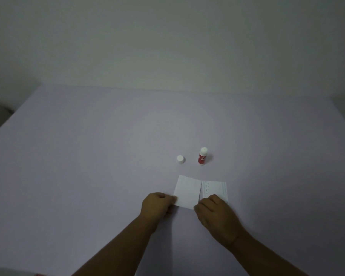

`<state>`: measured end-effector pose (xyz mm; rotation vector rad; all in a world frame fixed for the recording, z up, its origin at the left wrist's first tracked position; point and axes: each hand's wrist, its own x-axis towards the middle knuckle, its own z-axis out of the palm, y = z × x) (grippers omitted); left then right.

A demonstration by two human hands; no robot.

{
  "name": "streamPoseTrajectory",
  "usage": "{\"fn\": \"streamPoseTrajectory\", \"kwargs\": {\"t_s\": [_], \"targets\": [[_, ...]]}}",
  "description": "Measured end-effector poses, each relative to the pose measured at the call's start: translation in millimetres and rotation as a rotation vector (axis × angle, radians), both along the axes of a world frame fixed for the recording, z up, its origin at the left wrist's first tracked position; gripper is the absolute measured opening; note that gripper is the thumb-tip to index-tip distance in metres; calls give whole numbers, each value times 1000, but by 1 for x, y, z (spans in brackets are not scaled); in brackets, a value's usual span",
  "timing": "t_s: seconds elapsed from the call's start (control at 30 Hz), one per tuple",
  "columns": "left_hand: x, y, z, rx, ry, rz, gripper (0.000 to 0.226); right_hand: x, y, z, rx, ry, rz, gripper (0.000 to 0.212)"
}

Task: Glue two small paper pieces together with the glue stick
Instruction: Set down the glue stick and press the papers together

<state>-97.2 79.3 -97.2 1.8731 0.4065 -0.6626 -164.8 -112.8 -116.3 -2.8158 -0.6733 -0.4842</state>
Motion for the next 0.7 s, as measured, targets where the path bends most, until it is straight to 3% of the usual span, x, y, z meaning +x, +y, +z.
{"fn": "streamPoseTrajectory", "kwargs": {"t_s": [0.13,0.4,0.6,0.7], "targets": [[-1,-4,9,-92,11,47,21,-2,2,6,61,91,-65,14],[-12,-29,32,-214,-86,71,11,-4,34,38,606,313,-398,23],[-19,-44,40,-259,-90,95,17,-7,31,51,833,435,-587,21],[-23,-51,45,-254,-80,139,35,-8,27,55,1001,518,-657,15]]}}
